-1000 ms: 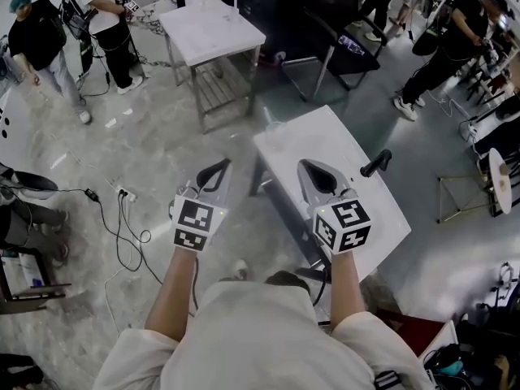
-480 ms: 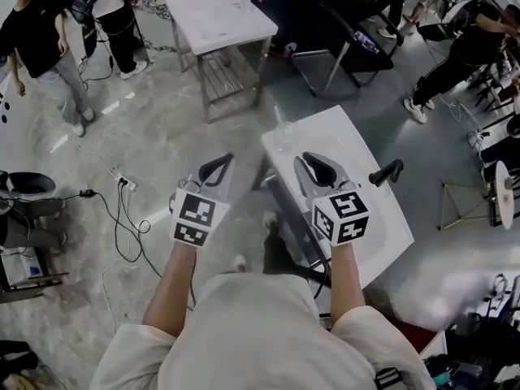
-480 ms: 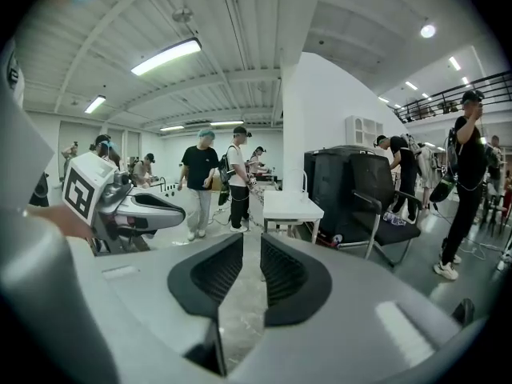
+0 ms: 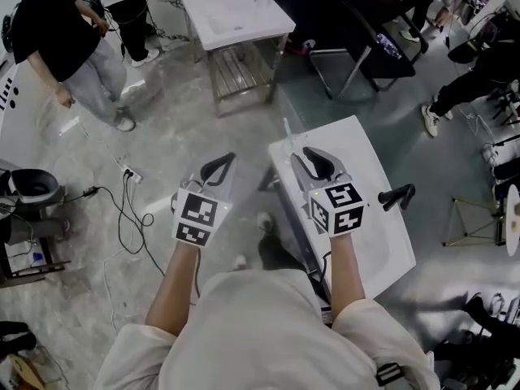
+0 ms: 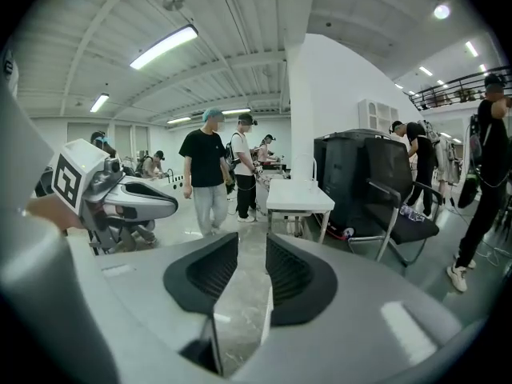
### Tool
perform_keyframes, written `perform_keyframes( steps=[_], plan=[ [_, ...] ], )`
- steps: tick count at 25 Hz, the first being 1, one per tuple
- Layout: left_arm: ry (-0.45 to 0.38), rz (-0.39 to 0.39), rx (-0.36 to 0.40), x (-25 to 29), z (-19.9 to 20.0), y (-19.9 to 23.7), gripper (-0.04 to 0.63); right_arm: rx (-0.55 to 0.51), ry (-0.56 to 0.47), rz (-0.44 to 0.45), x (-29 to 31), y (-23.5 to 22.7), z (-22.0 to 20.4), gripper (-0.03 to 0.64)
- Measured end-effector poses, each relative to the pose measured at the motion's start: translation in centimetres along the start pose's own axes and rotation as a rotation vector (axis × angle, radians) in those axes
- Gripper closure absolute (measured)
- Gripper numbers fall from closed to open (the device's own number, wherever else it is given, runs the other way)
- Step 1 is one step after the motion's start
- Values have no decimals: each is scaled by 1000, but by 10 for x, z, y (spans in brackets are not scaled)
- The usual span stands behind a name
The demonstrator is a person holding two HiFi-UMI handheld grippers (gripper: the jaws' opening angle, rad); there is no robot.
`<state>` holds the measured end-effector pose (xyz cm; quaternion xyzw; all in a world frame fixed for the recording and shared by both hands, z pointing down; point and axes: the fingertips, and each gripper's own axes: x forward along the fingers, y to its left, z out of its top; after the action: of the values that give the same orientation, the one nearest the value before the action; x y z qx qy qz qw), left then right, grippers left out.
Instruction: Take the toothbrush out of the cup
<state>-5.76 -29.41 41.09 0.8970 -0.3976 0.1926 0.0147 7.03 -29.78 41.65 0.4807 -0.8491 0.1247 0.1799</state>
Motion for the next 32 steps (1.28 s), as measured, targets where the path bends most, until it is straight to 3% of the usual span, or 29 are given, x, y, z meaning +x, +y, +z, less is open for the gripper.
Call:
perform_keyframes(
  steps=[11, 23, 32],
  plan=[
    [60, -5, -47, 69, -12, 28, 592, 4, 103, 27, 71, -52, -16, 494],
    [132, -27, -89, 128, -37, 40, 592, 26, 215, 49, 135, -94, -62, 494],
    [193, -31, -118, 154, -62, 53, 592, 36, 282, 80, 177, -105, -90, 500]
  ],
)
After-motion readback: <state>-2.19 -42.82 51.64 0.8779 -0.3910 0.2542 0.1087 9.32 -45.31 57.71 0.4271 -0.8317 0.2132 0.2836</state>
